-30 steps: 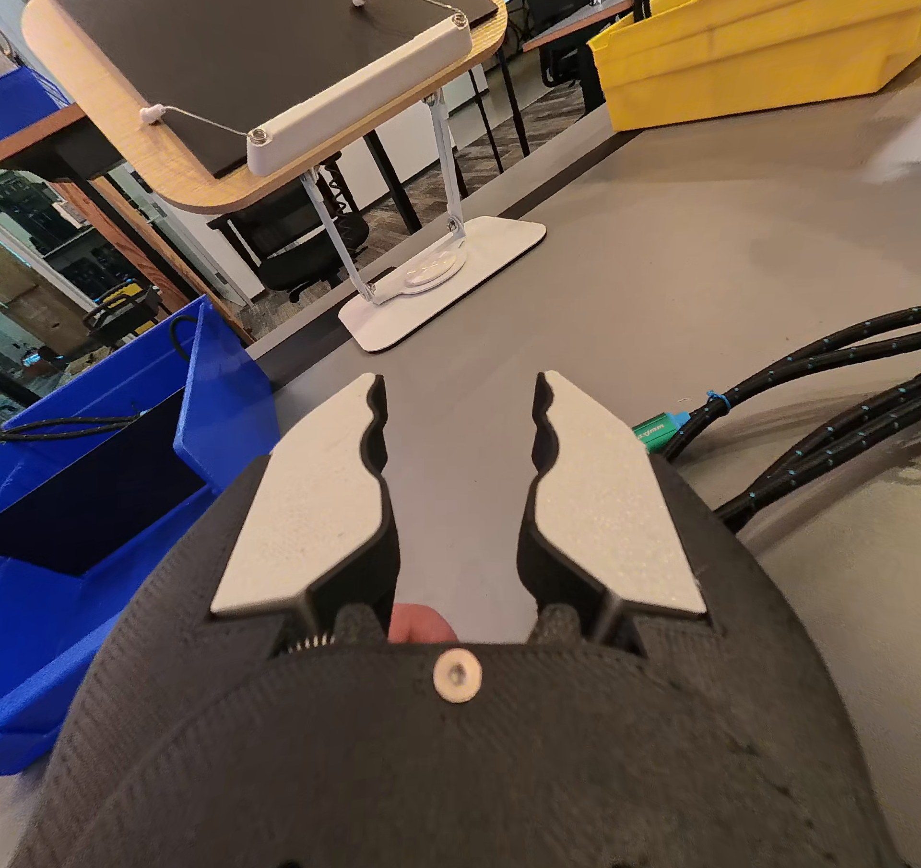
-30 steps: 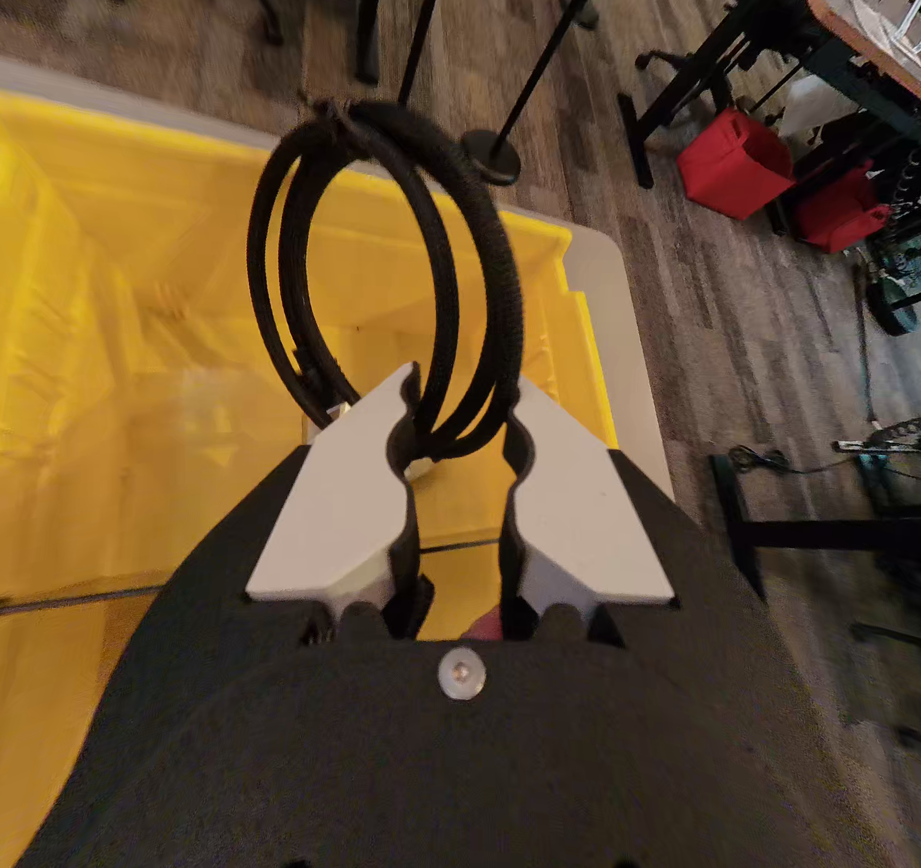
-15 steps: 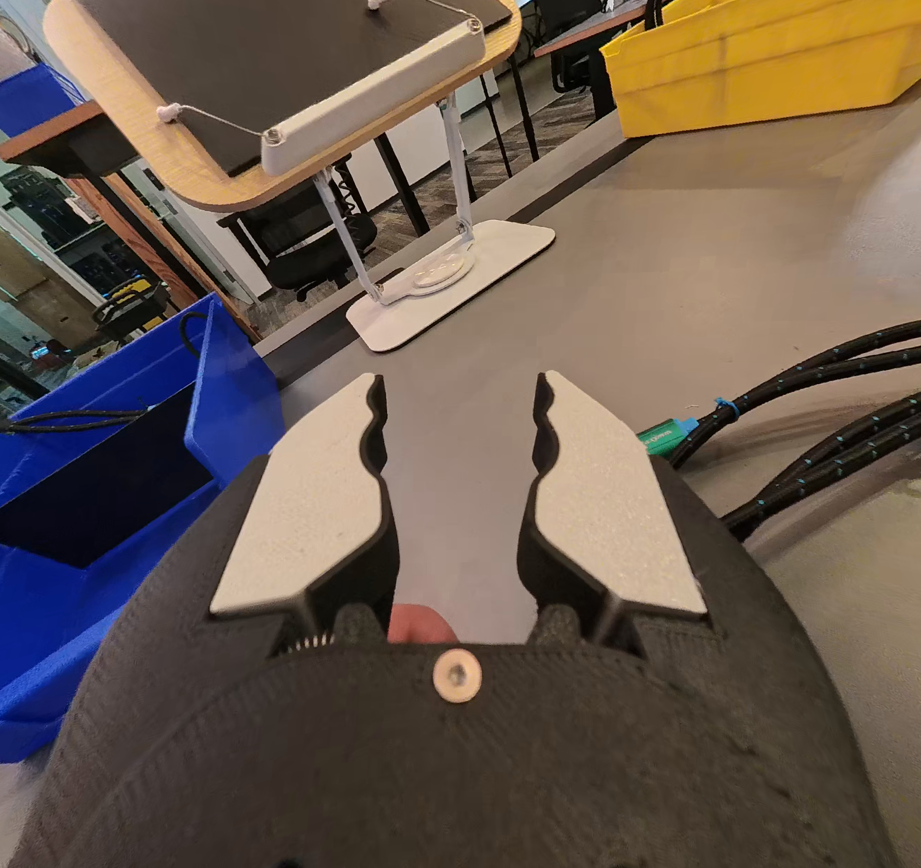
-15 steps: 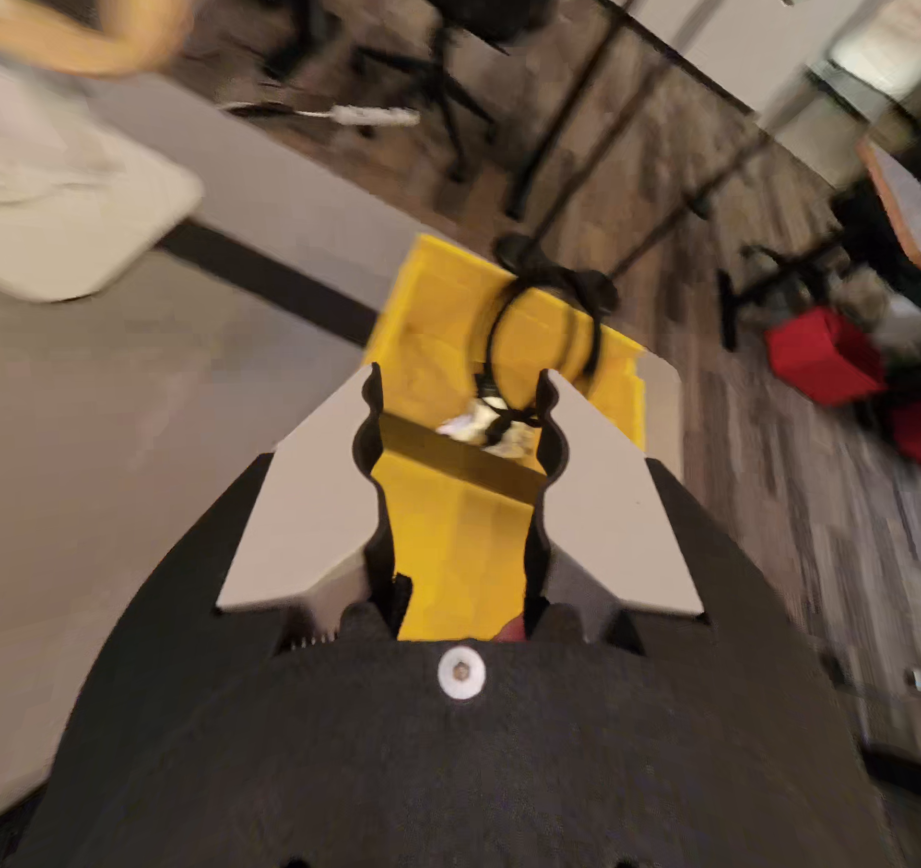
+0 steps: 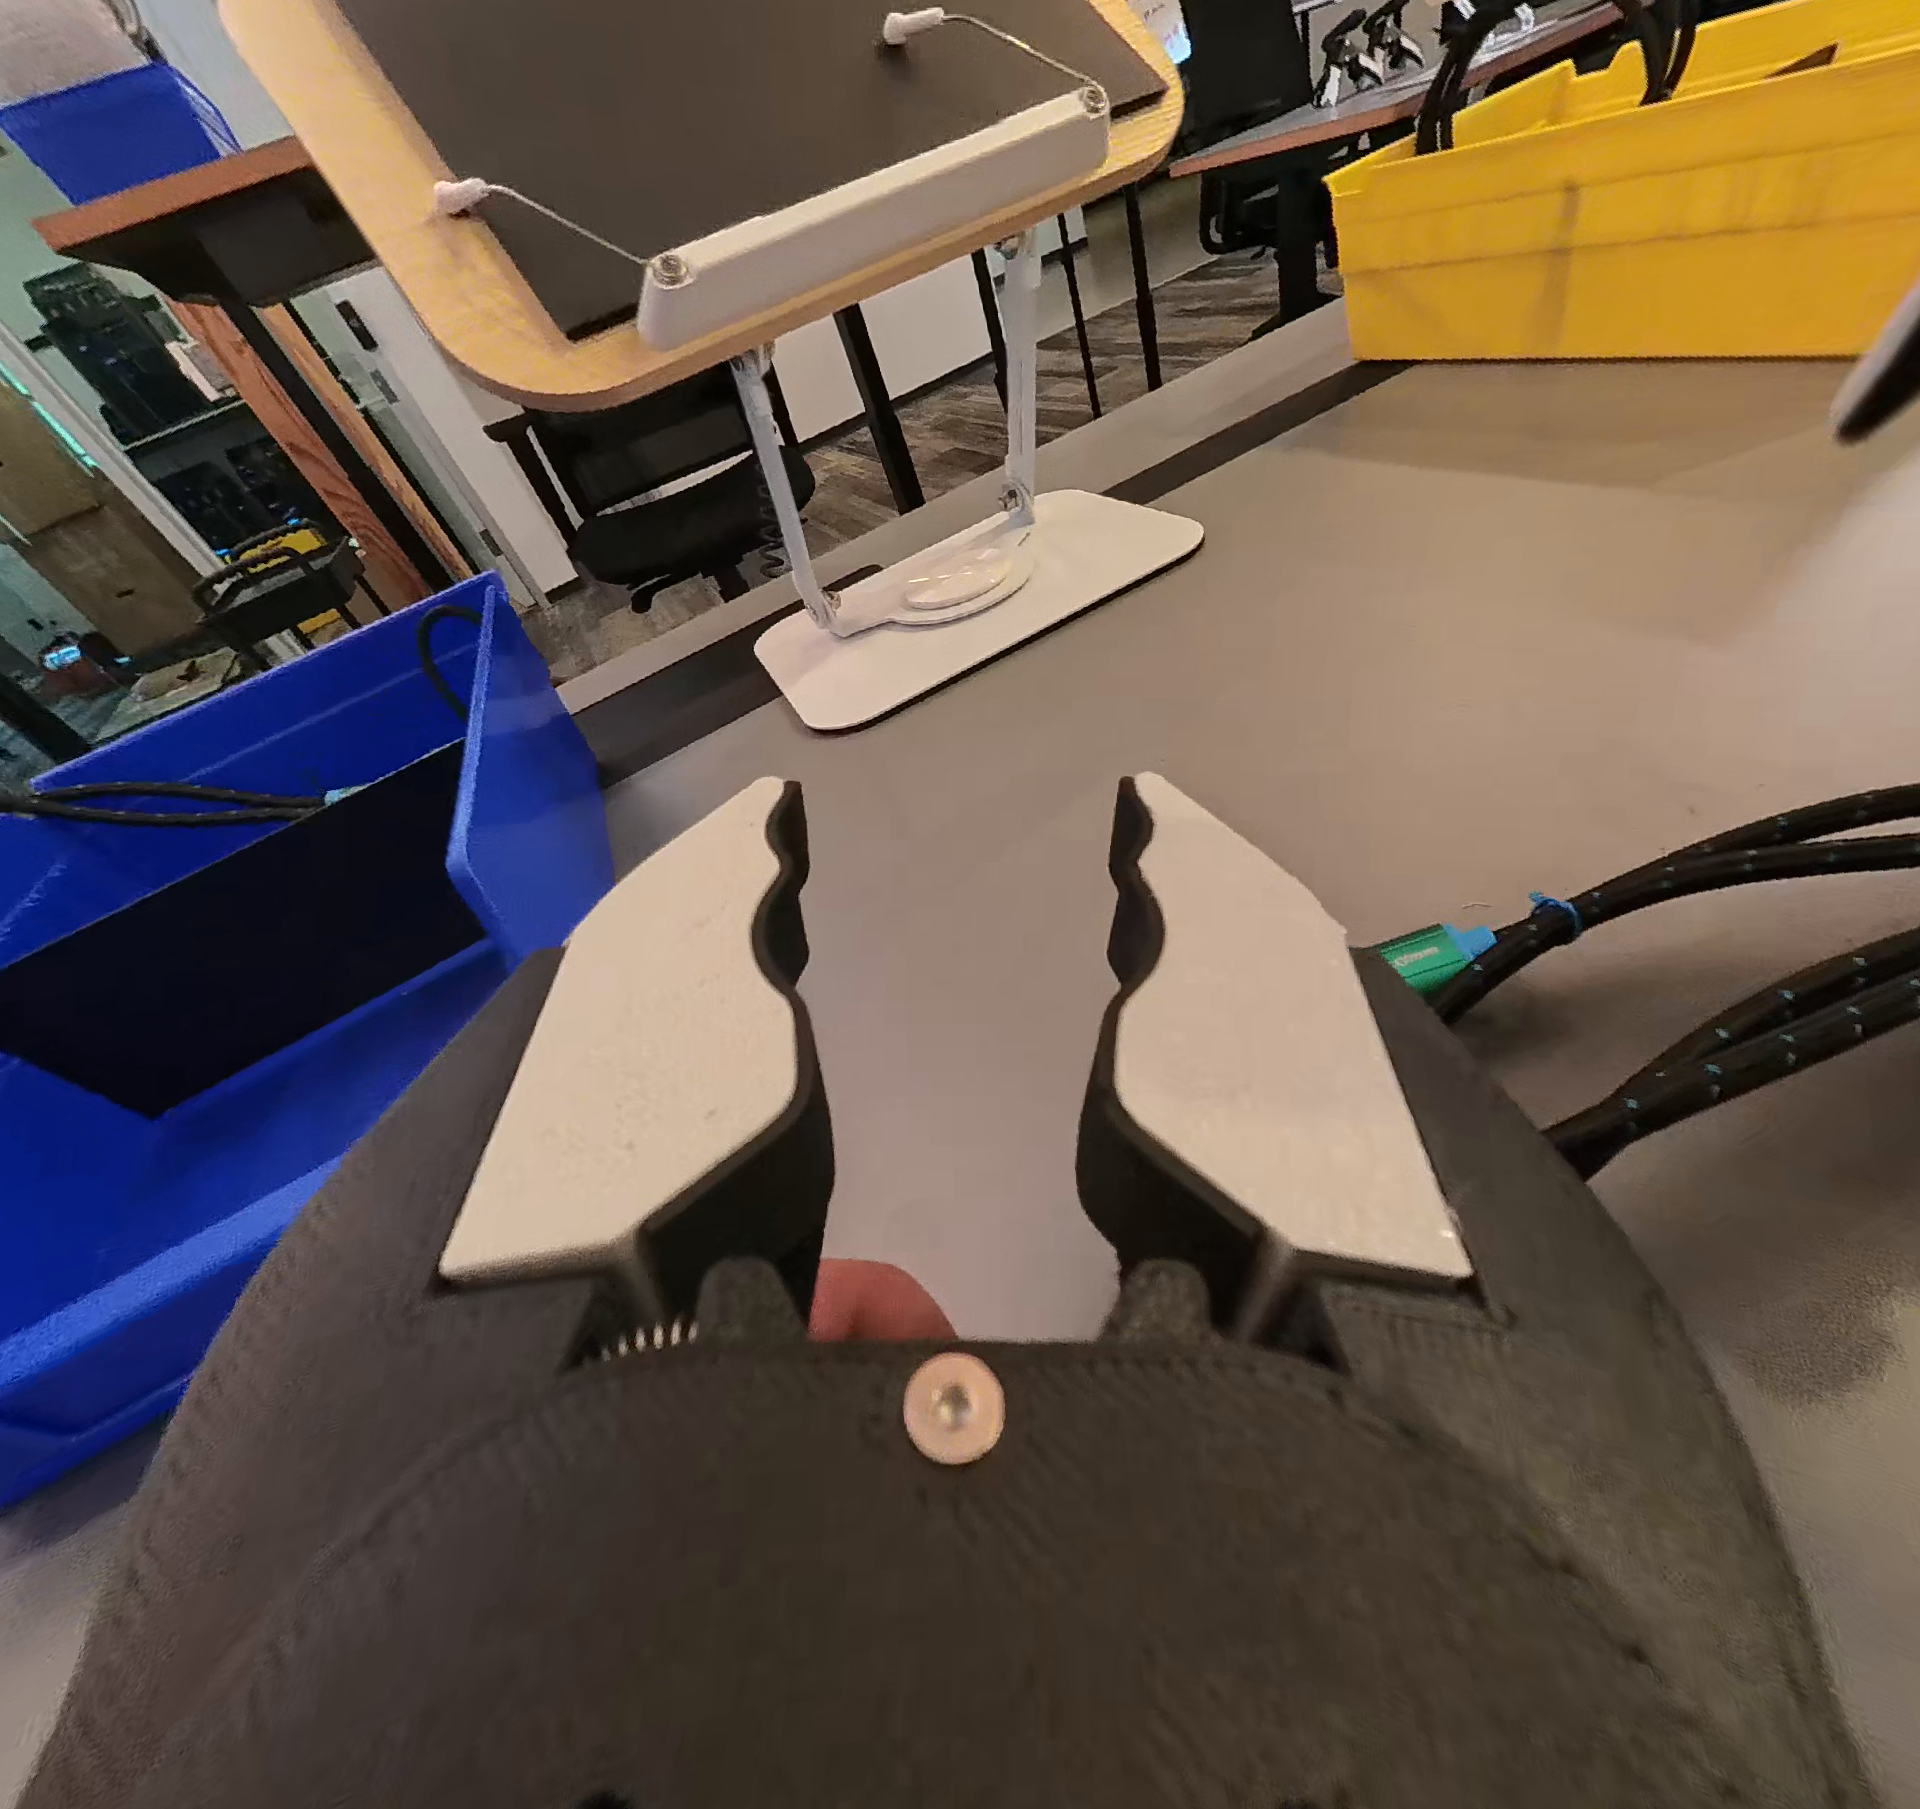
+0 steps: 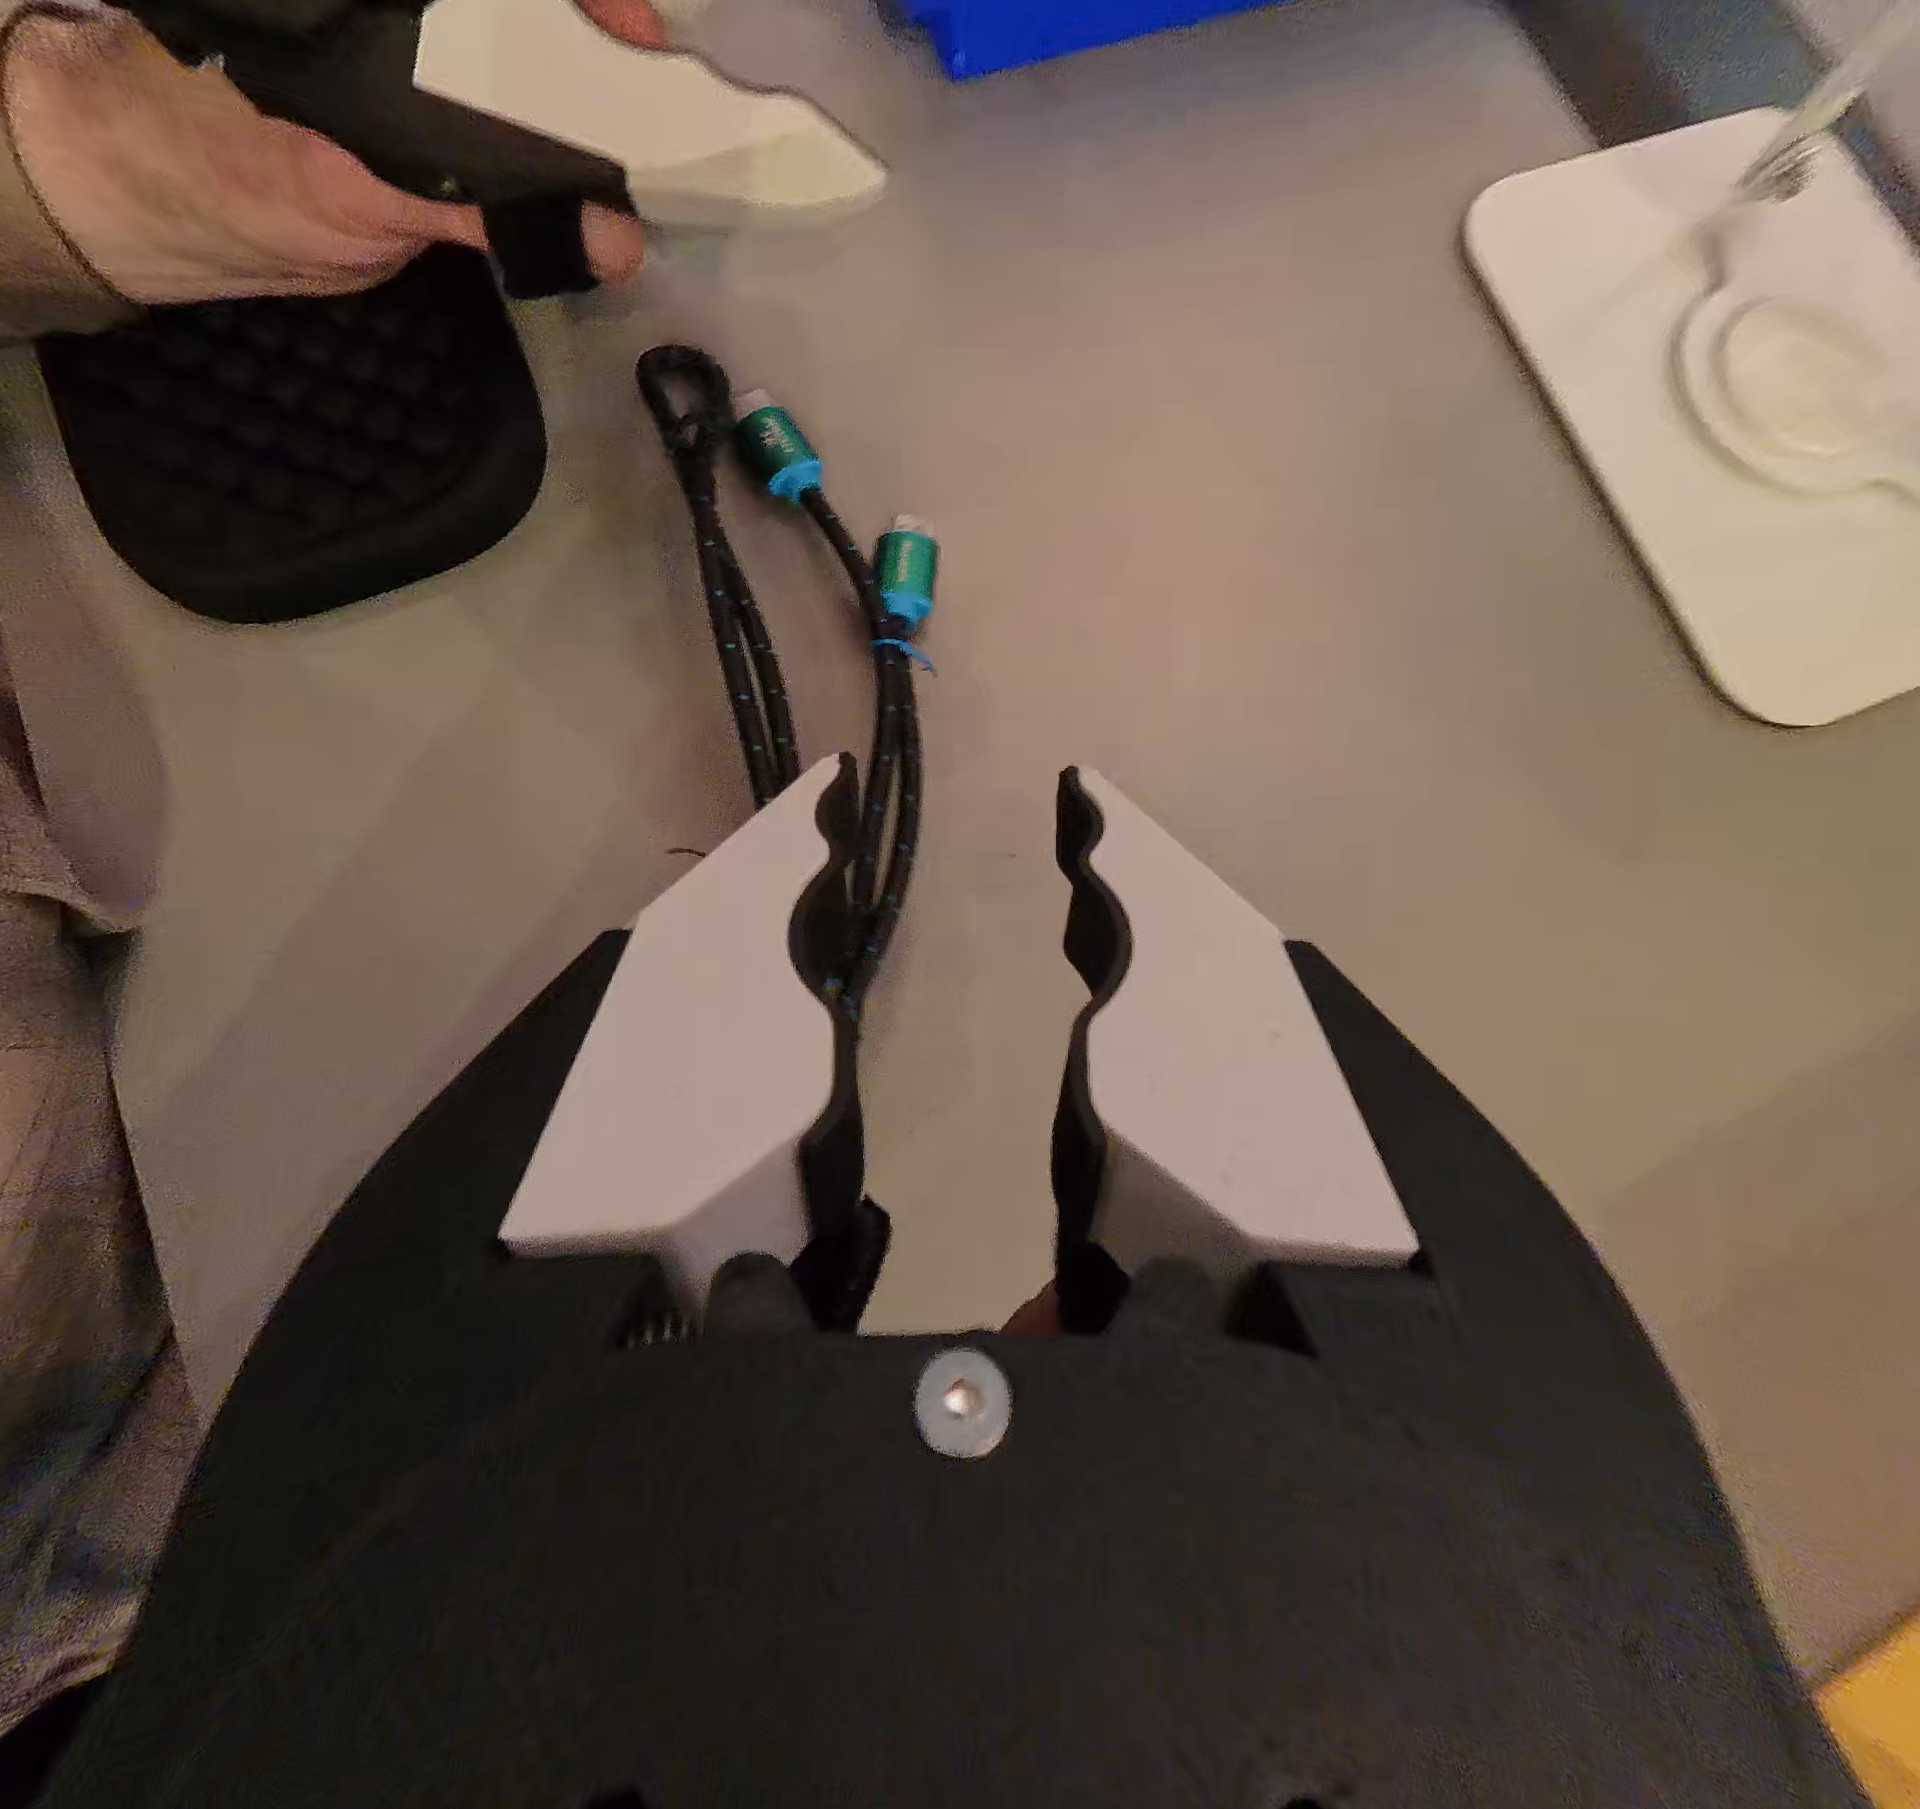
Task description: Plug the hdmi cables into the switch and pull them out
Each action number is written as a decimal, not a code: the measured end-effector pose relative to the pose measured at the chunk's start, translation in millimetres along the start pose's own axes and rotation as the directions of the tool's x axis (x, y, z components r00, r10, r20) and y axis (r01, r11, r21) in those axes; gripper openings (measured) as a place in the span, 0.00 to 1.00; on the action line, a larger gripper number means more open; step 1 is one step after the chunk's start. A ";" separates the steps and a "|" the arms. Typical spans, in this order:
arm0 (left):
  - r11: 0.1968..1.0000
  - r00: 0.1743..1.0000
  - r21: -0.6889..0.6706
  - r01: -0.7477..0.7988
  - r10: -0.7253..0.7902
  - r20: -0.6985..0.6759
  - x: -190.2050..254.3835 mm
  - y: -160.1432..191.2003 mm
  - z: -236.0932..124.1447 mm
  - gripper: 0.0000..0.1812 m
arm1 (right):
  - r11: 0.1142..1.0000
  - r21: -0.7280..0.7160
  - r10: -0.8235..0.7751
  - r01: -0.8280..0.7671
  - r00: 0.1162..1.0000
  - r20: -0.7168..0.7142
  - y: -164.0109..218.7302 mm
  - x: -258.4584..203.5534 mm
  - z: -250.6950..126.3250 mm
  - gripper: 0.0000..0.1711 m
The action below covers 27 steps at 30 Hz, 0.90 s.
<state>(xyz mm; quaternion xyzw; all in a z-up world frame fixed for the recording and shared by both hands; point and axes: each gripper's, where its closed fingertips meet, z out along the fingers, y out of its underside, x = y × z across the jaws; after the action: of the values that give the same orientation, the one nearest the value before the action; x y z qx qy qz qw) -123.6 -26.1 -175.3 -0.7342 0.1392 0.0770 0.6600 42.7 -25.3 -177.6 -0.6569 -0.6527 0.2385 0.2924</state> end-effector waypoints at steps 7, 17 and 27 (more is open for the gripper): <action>1.000 1.000 0.001 0.016 -0.016 0.003 -2.1 -0.1 0.6 0.31 | 0.992 -0.125 -0.005 0.004 1.000 -0.007 22.0 -20.7 55.2 0.17; 1.000 1.000 0.007 0.016 -0.016 0.001 -1.7 -1.1 0.8 0.31 | 0.985 -0.171 -0.036 0.020 0.996 -0.087 31.4 -9.1 79.9 0.06; 1.000 1.000 0.011 0.007 -0.007 0.004 -1.3 -2.5 0.8 0.31 | 0.996 0.004 0.090 -0.092 0.964 -0.251 25.3 27.0 42.2 0.05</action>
<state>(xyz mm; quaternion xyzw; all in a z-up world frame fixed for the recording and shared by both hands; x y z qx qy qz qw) -123.9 -25.0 -172.6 -0.7309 0.1358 0.0752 0.6645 32.4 5.3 -223.6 -0.7123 -0.5806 0.1642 0.3586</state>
